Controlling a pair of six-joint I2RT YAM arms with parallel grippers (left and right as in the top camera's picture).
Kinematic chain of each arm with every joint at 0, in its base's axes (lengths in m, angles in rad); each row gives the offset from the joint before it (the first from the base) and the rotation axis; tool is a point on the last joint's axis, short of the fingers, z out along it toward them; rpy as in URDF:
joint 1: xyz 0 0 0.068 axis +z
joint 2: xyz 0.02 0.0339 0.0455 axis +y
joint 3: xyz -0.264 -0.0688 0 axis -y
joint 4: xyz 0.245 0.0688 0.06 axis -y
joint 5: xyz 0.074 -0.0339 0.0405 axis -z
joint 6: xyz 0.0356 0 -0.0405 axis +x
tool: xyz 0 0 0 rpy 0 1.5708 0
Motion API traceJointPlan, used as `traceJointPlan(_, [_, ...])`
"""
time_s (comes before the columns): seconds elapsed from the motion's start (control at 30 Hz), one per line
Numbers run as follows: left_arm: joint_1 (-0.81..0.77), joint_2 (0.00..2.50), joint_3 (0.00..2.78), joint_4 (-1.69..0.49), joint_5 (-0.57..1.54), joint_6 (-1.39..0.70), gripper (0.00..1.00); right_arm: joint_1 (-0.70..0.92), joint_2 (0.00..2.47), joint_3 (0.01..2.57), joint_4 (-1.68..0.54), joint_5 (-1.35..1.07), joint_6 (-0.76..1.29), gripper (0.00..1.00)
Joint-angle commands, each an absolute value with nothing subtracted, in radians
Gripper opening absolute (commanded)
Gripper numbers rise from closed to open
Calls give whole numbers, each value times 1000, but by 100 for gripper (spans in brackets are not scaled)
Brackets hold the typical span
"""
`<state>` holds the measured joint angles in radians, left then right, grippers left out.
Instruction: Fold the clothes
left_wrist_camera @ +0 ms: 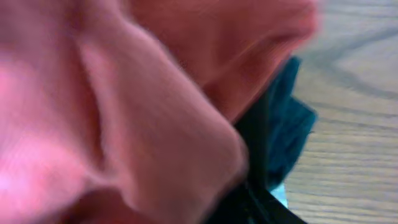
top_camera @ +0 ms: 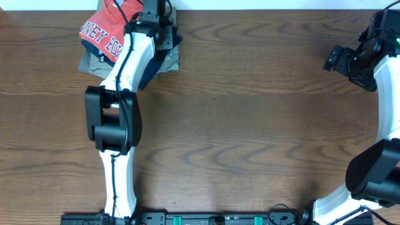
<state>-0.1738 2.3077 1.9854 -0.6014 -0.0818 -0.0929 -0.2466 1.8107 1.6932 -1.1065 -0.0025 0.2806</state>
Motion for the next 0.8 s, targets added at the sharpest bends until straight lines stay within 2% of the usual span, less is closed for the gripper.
traceJointPlan(0.0, [-182, 2325, 1998, -603, -67, -102, 37, -248, 1813, 1697, -1108, 7, 276, 99])
traceJointPlan(0.43, [-250, 2181, 1998, -719, -43, -37, 39, -248, 1813, 1697, -1108, 7, 276, 99])
traceJointPlan(0.57, [-251, 2179, 1998, -760, 99, 81, 49, -248, 1813, 1697, -1108, 7, 276, 99])
traceJointPlan(0.77, [-251, 2149, 1998, -832, 105, 102, 49, -248, 1813, 1697, -1108, 7, 276, 99])
